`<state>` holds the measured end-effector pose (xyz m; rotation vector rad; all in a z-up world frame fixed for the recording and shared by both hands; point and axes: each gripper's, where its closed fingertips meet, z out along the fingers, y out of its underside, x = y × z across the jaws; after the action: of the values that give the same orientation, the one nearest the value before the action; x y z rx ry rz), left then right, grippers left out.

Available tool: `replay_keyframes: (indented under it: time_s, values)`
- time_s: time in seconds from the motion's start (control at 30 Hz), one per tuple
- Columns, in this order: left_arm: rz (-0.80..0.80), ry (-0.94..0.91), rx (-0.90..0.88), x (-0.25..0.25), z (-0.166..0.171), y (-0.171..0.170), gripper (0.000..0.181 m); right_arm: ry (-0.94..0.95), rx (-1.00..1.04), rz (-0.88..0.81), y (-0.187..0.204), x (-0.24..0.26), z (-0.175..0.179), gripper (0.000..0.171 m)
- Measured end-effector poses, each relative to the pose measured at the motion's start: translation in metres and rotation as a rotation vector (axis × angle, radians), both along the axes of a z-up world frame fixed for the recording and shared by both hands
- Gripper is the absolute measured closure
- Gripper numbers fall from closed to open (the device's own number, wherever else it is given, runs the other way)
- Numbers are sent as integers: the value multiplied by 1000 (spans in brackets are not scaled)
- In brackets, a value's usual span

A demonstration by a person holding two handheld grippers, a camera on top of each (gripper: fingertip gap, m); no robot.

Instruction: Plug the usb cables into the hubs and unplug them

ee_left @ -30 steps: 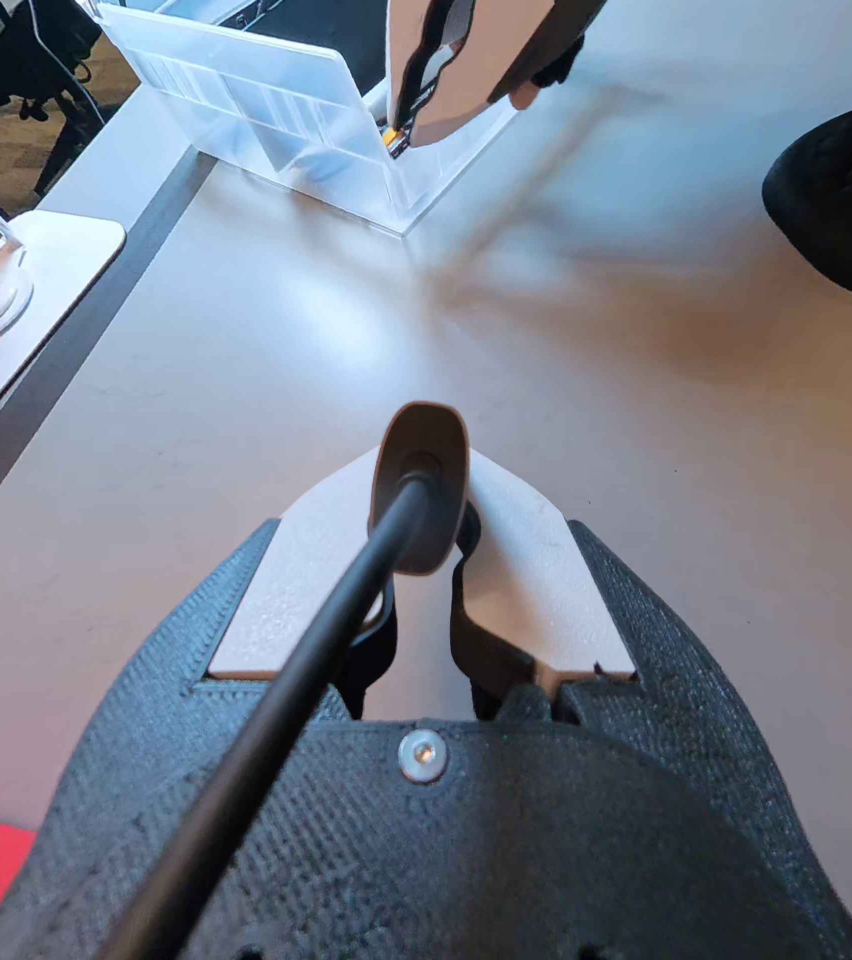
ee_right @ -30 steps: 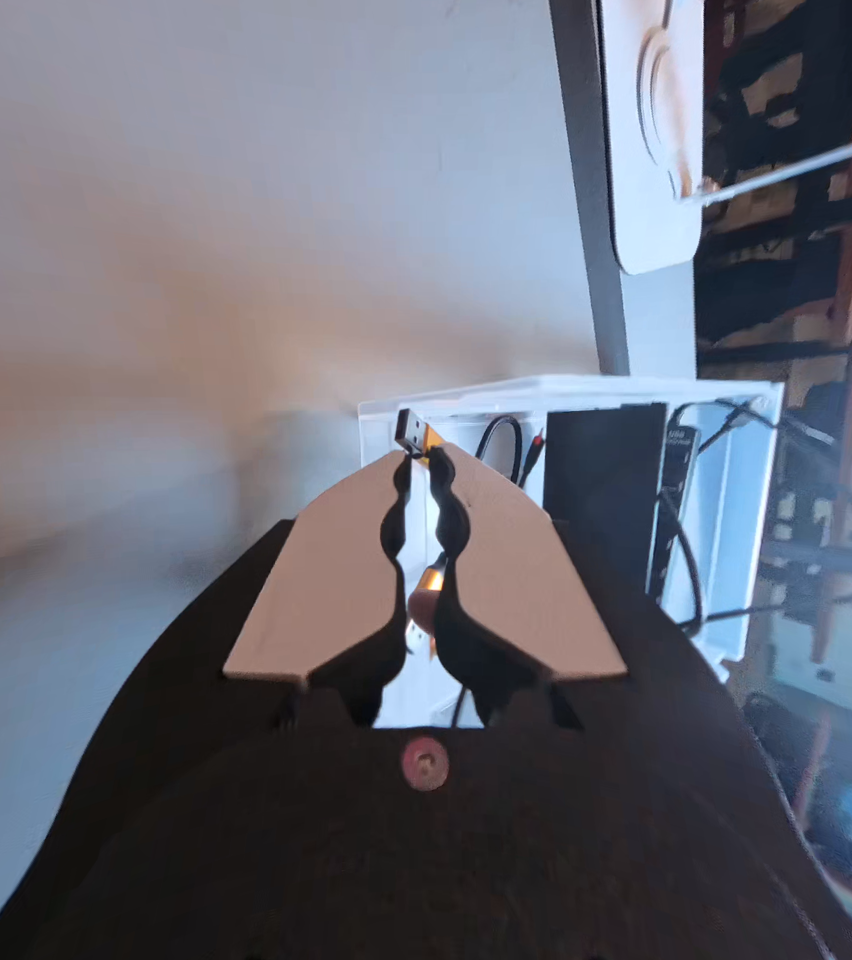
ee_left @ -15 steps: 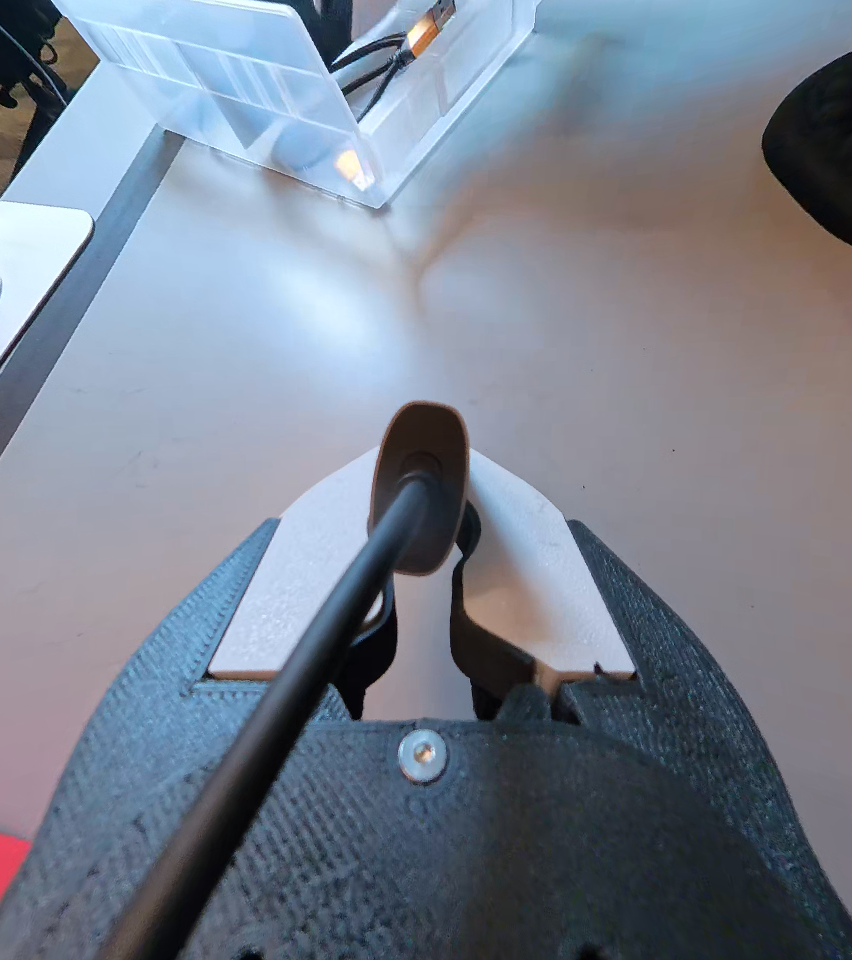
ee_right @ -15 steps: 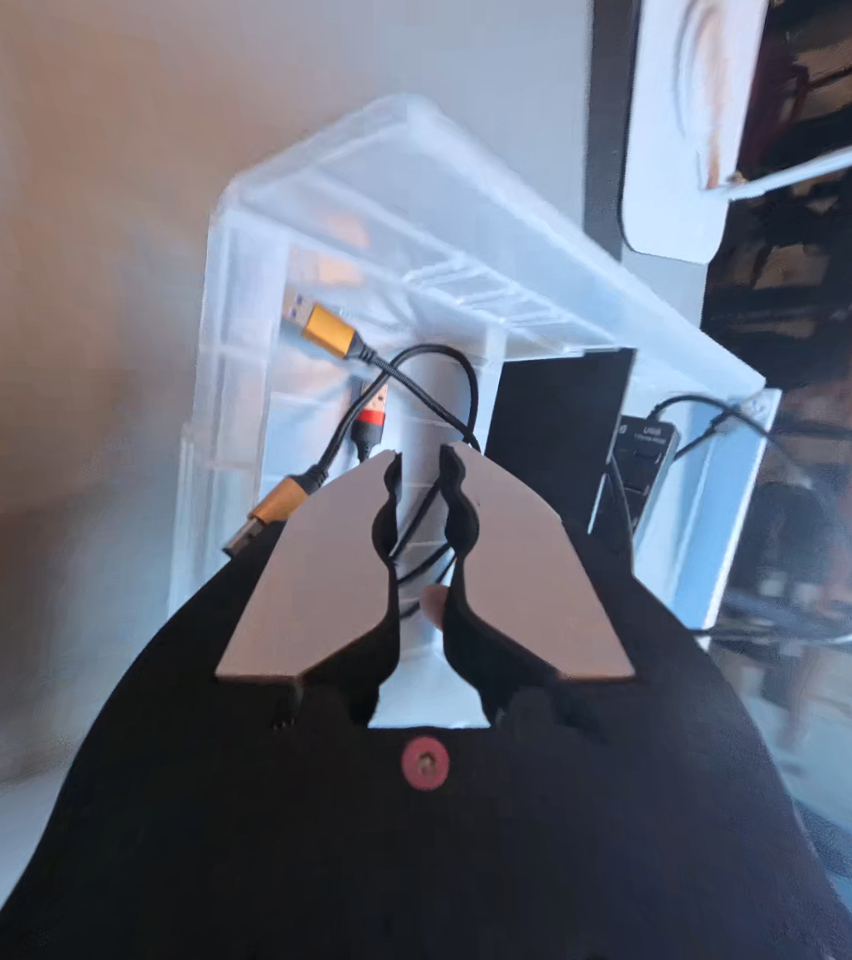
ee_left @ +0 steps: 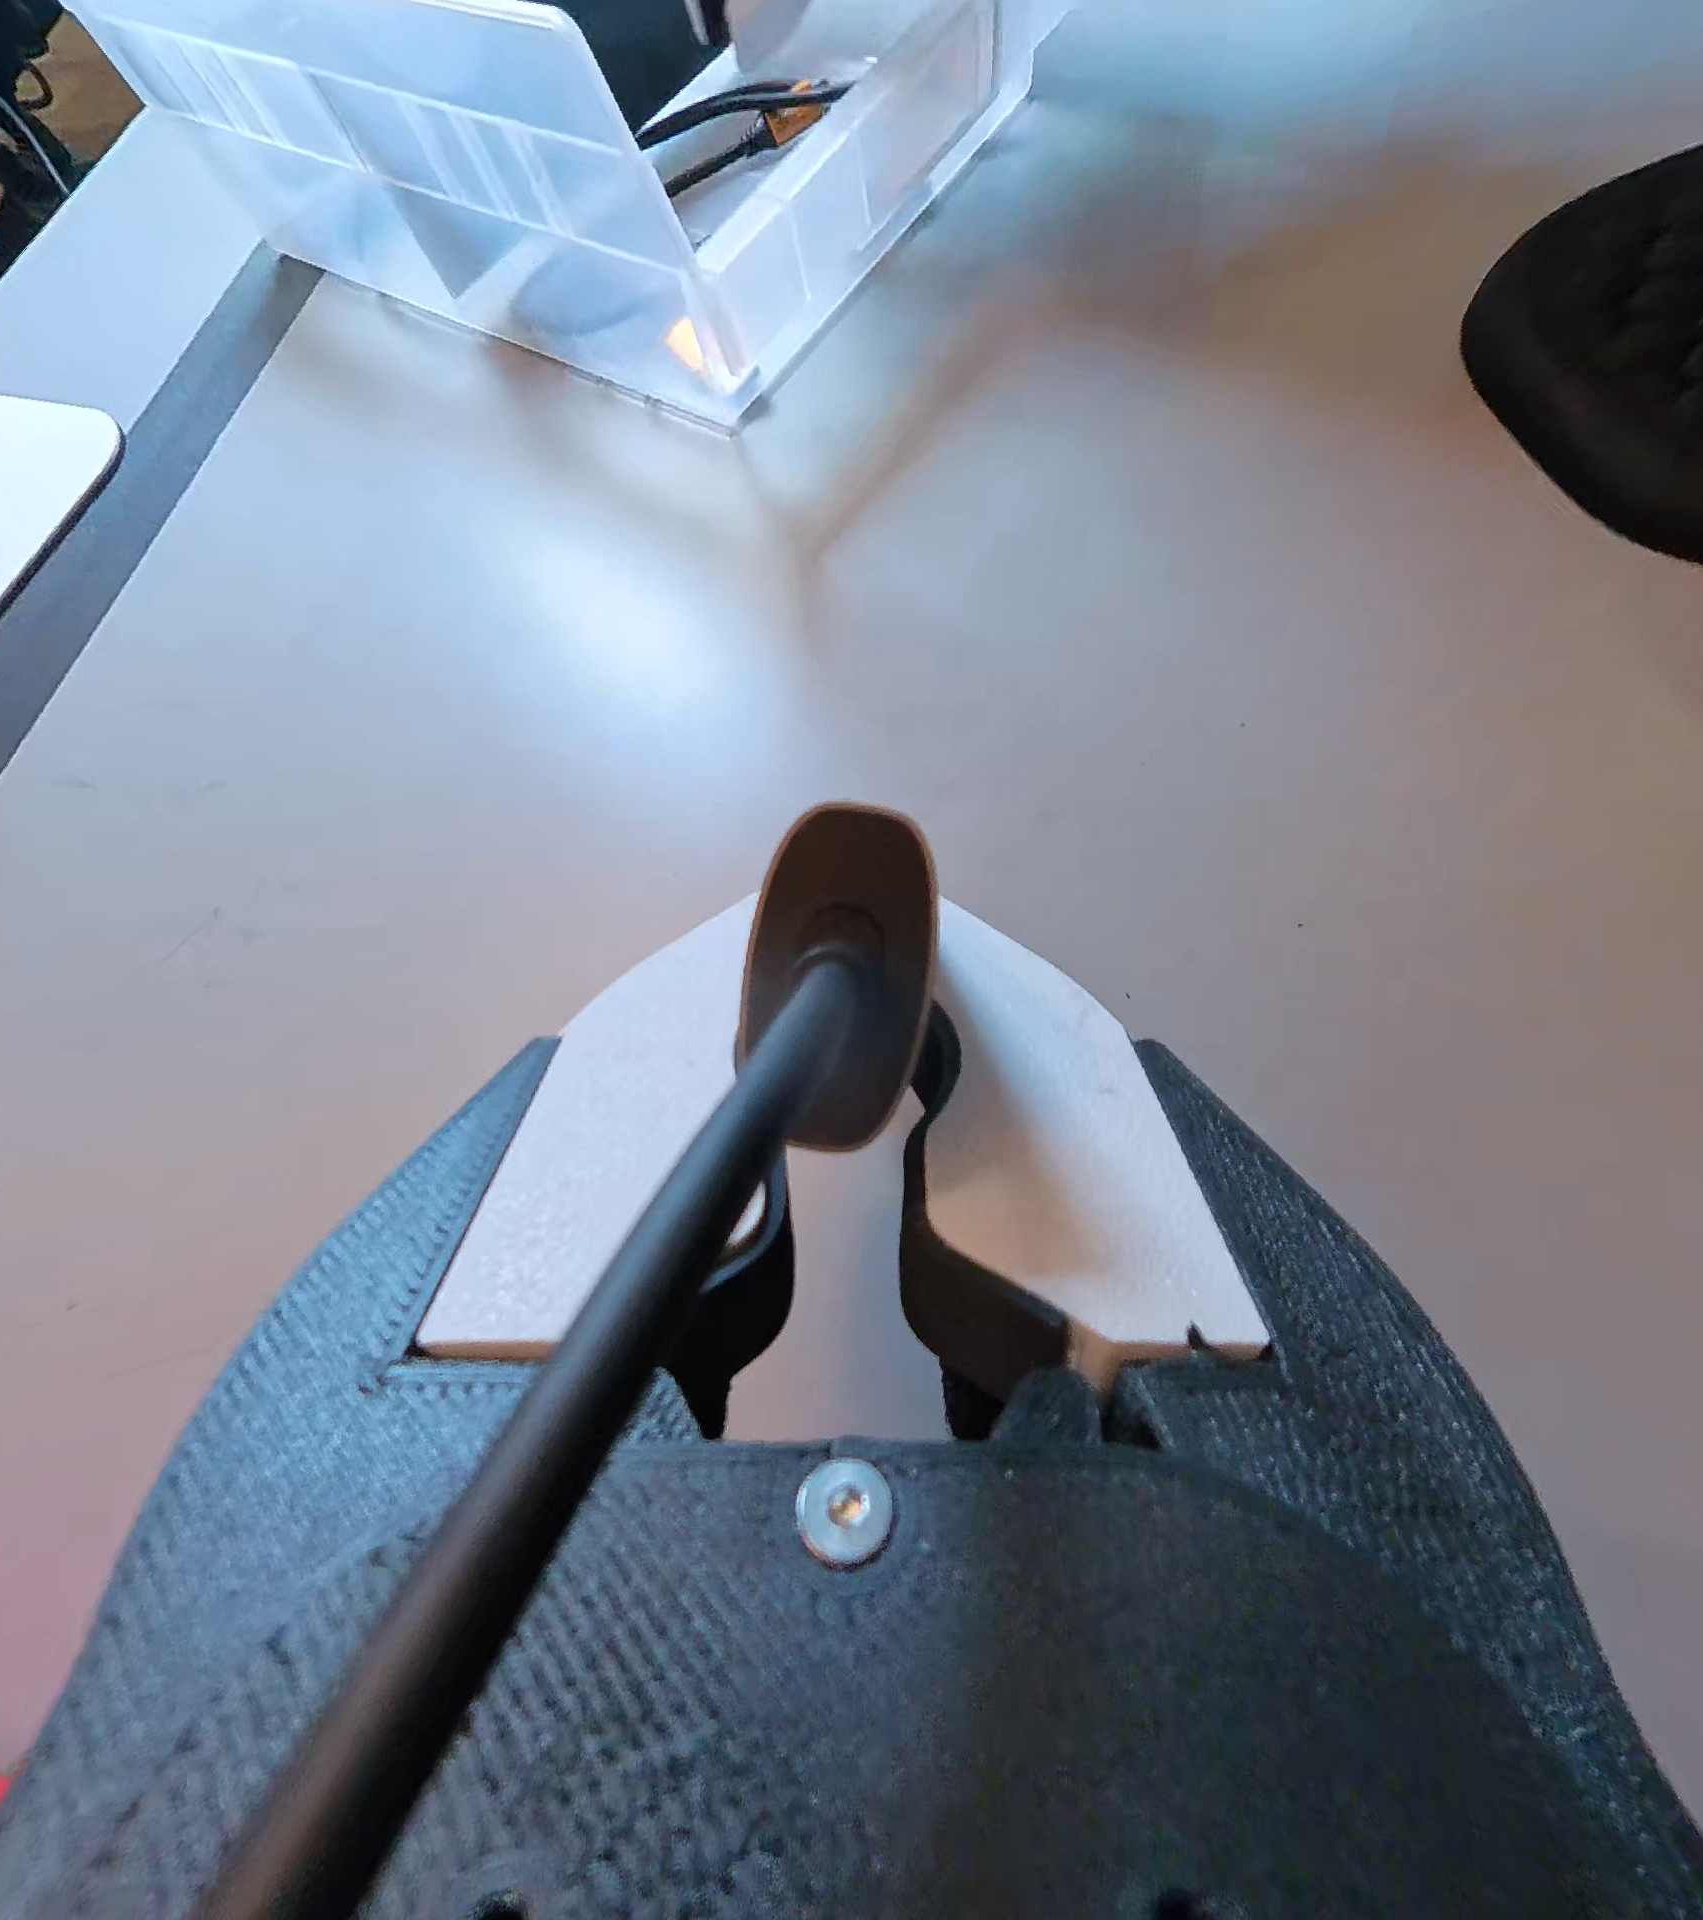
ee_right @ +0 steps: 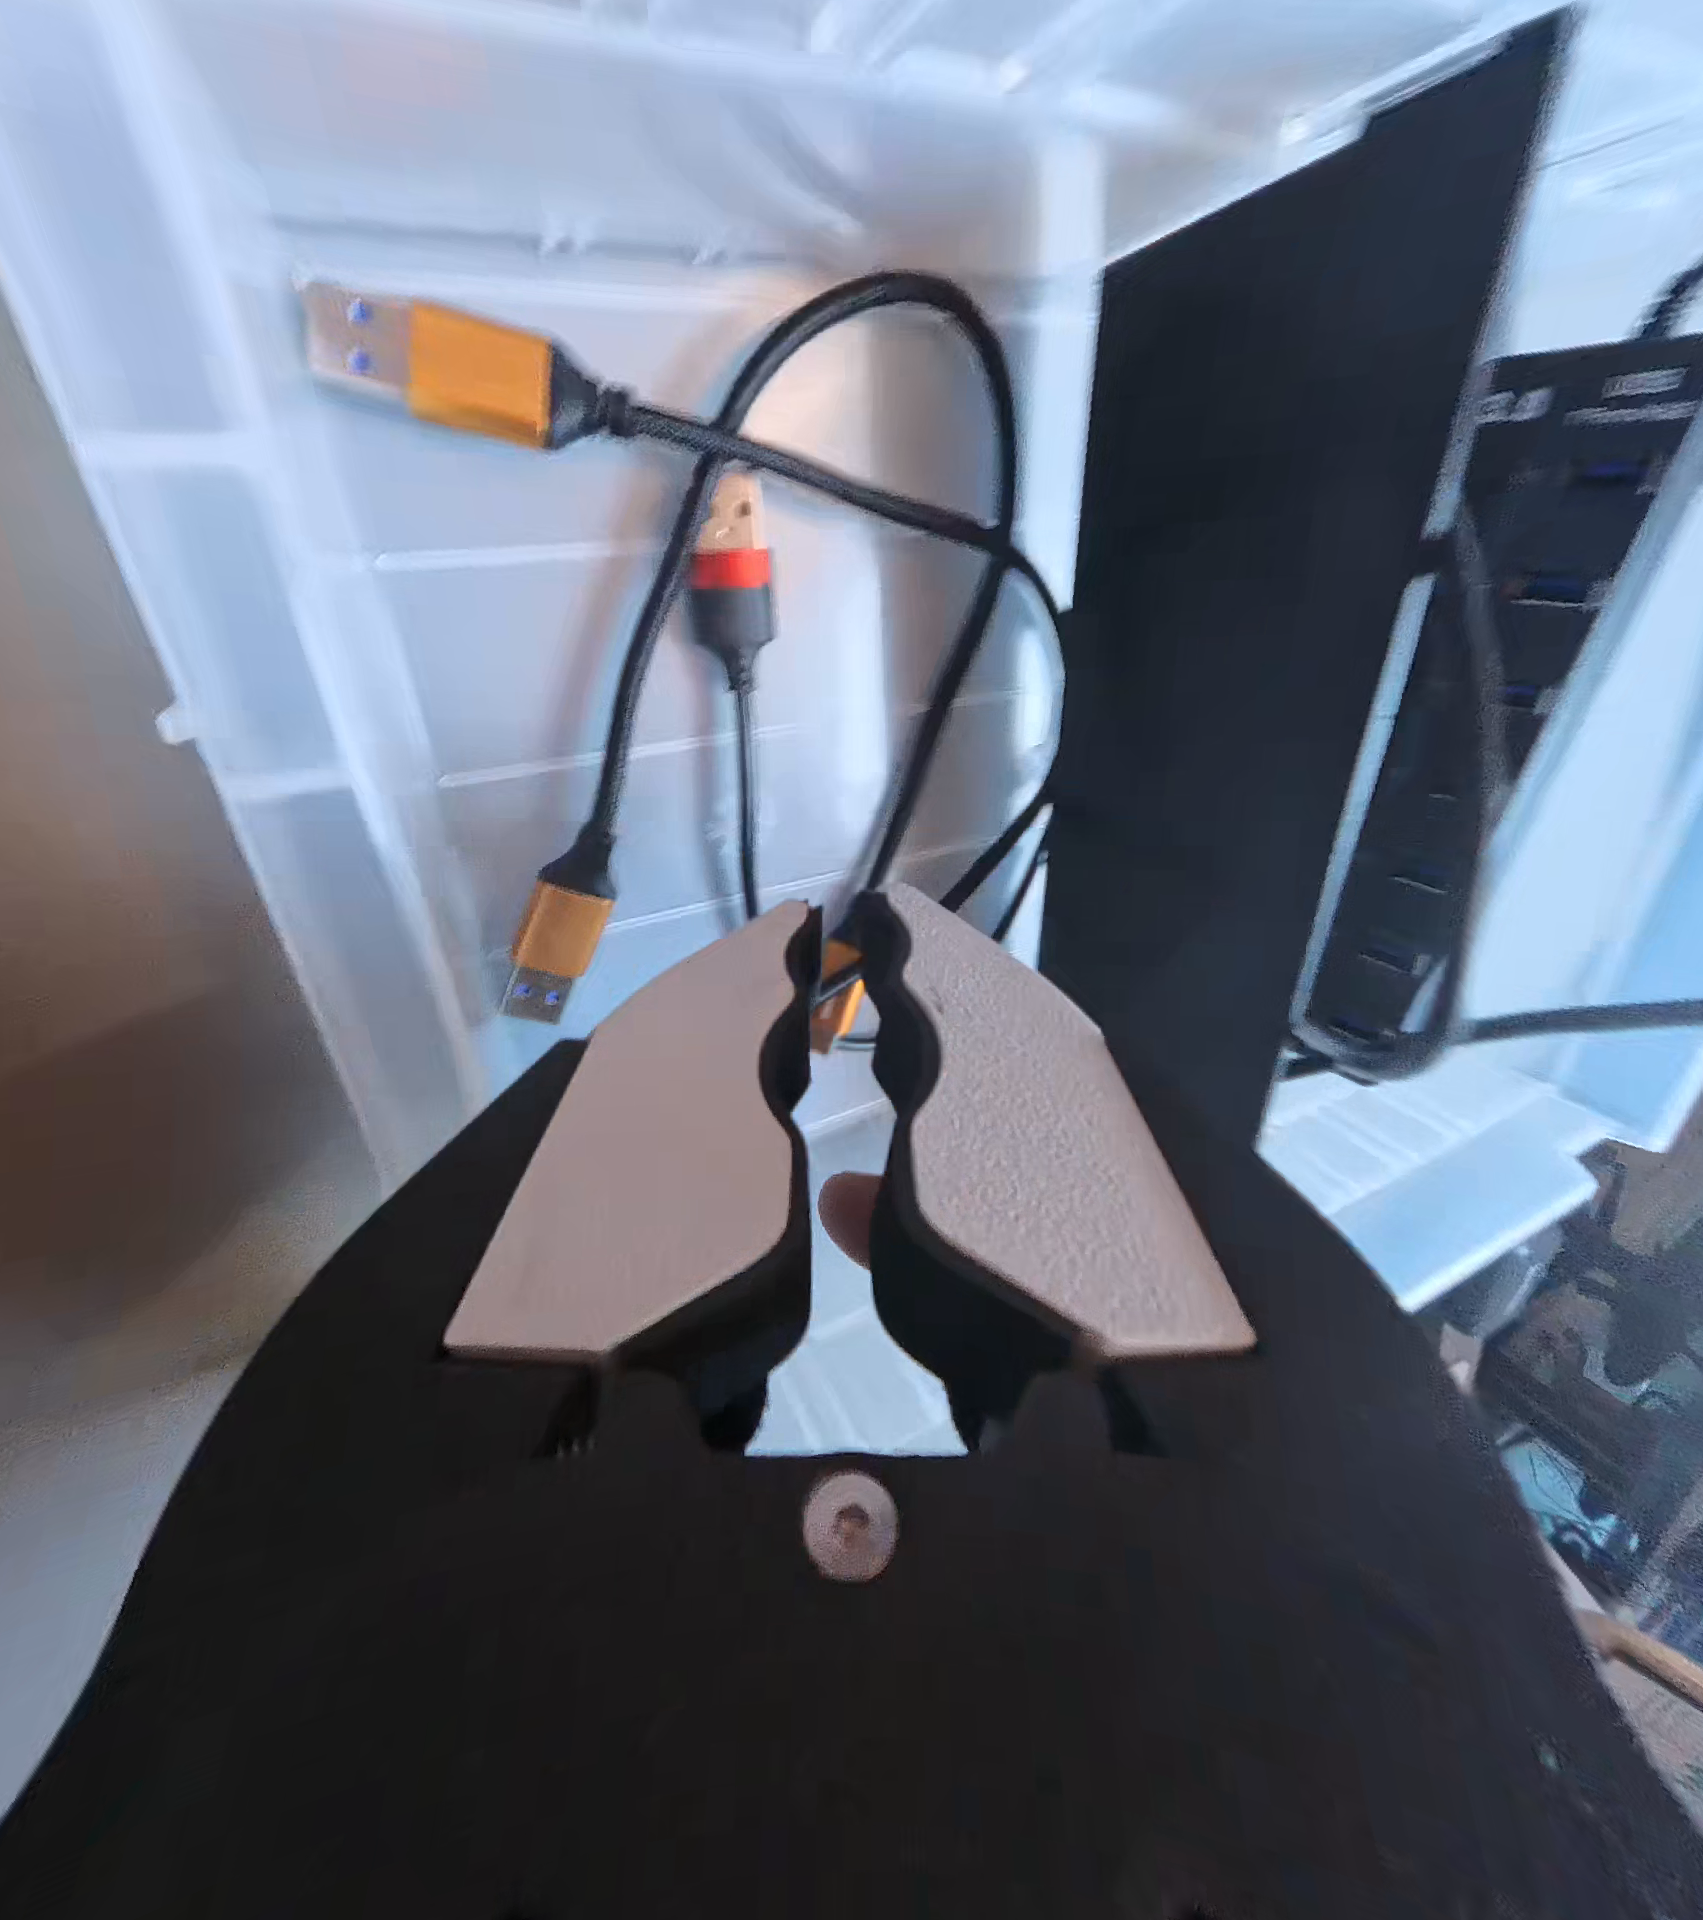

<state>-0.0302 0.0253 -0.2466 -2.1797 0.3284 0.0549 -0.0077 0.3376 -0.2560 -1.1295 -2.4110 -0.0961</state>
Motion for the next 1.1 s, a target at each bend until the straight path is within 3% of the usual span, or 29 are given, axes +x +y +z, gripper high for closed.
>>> replay_keyframes:
  time_s: [0.1, 0.2, 0.27, 0.4, 0.5, 0.57, 0.67, 0.77, 0.93, 1.1]
  values:
    - [-3, -34, 26, -1, 5, -1, 161, 252, -176, 48, -41, -25, 42, 161]
    - [-23, -98, 66, 3, 12, 0, 161, 459, -428, 265, -132, -28, 88, 154]
    - [-43, -128, 84, 7, 16, 1, 161, 490, -554, 411, -195, -17, 101, 148]
    - [-68, -89, 63, 17, 15, 2, 161, 434, -700, 590, -299, 1, 100, 139]
    - [-96, -46, 49, 28, 15, 4, 162, 368, -659, 638, -341, -3, 80, 130]
    - [-100, -4, 30, 29, 12, 3, 162, 299, -595, 669, -350, -2, 66, 154]
    - [-109, -34, 69, 33, 19, -2, 155, 271, -546, 697, -335, 2, 83, 154]
    - [-134, -141, 181, 47, 49, -8, 141, 355, -509, 612, -286, -5, 131, 154]
    - [-128, -167, 308, 53, 74, -15, 140, 491, -366, 394, -171, -26, 210, 154]
    - [-73, -190, 292, 39, 65, -21, 145, 445, -39, 137, -39, -50, 215, 154]
